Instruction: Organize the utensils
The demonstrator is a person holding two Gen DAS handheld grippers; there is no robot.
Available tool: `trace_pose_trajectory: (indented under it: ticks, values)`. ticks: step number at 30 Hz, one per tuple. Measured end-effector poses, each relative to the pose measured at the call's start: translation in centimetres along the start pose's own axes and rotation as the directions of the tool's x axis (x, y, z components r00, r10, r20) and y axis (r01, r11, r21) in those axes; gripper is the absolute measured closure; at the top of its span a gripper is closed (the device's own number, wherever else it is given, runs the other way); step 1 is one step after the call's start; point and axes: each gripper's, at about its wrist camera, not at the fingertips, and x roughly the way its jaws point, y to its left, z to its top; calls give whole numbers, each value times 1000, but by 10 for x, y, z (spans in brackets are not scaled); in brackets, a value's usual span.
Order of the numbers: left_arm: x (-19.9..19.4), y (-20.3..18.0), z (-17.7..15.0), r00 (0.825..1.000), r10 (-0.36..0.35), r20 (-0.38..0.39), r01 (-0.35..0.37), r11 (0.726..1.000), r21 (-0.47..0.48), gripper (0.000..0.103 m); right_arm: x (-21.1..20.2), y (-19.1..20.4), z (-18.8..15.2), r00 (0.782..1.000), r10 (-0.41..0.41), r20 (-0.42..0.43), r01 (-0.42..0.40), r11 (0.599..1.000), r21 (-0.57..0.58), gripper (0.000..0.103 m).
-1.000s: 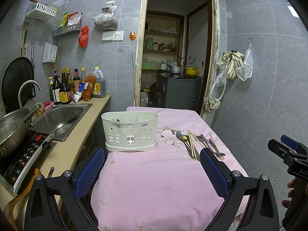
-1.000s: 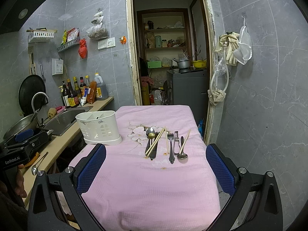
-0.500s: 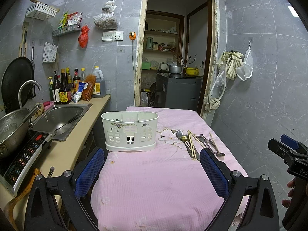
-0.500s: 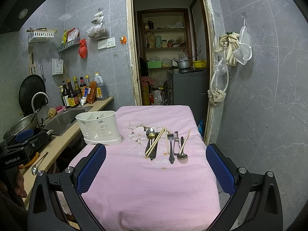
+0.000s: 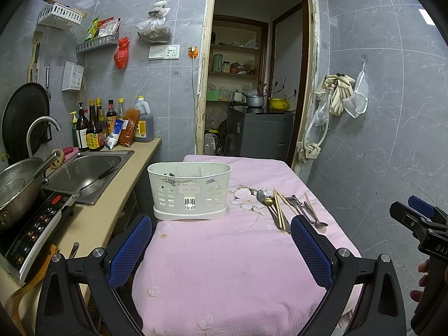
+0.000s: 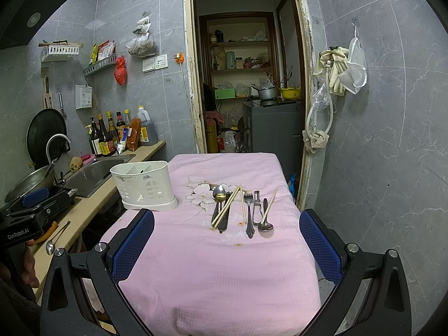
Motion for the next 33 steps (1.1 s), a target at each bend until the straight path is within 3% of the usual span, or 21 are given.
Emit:
trace_pose_trajectory:
  ticks: [33]
  values:
    - [1, -3, 0, 1000, 2, 0, -2, 1000, -2, 3, 2, 4, 3, 1000, 1, -1, -1, 1000, -2, 1]
